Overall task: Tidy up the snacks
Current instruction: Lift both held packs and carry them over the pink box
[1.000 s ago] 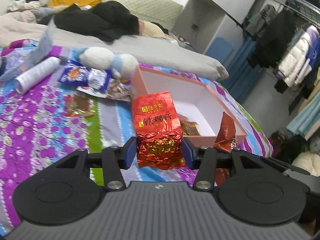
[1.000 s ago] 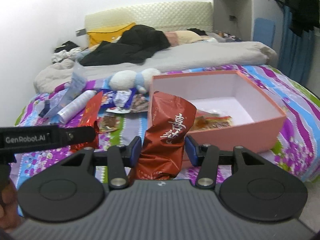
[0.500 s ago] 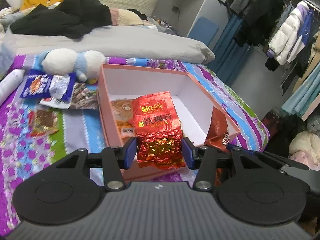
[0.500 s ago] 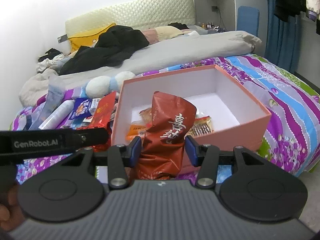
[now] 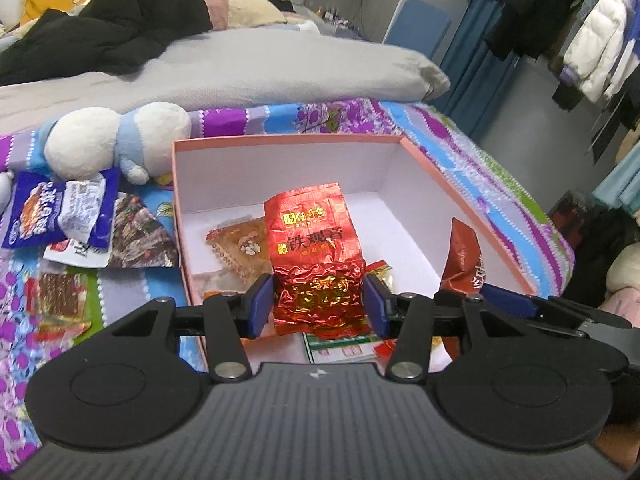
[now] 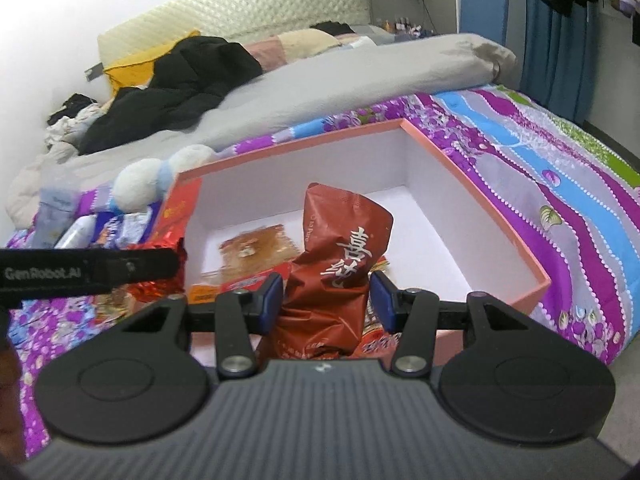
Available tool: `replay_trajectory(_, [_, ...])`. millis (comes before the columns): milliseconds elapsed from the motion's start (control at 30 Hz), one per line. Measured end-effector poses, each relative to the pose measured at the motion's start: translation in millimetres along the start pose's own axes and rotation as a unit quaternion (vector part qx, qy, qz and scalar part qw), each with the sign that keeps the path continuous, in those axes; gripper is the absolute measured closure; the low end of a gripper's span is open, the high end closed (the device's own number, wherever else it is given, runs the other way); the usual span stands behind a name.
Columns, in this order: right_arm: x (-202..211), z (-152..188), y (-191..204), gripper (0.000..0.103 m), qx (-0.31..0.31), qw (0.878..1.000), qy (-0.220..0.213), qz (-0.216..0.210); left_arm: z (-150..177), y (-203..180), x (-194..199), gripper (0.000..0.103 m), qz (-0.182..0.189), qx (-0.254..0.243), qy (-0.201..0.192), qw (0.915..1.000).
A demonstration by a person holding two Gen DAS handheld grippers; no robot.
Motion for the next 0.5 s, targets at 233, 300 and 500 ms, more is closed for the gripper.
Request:
replay_trajectory(233, [-39,-7,-21,0.053,-0.012,1.000,0.021,-0.003,-15,0,-43,0.048,-0.016,-0.002,0.027,0.9995])
replay_trajectory(300, [-47,-9,-23,0.053,-0.011,1.000,0.021,-0.003,-20,0,-50,0.048,-0.021,-0.002,0.029,0.9994])
replay_trajectory(500, [-62,-11,-27,0.053,-0.013,0.999,0.037,-0.009,-24,4,-65,0.042,-0.032,0.006,0.044,0.9985])
Point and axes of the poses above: each gripper's, at about its wrist camera, not at the fingertips, and x roughly against the way its jaws point, y to its left, z to its underside, the point moved 8 cm from there along -x, roughly the way its jaws point, and after that the axes turned 8 degrees about y, right-handed, at the moved point
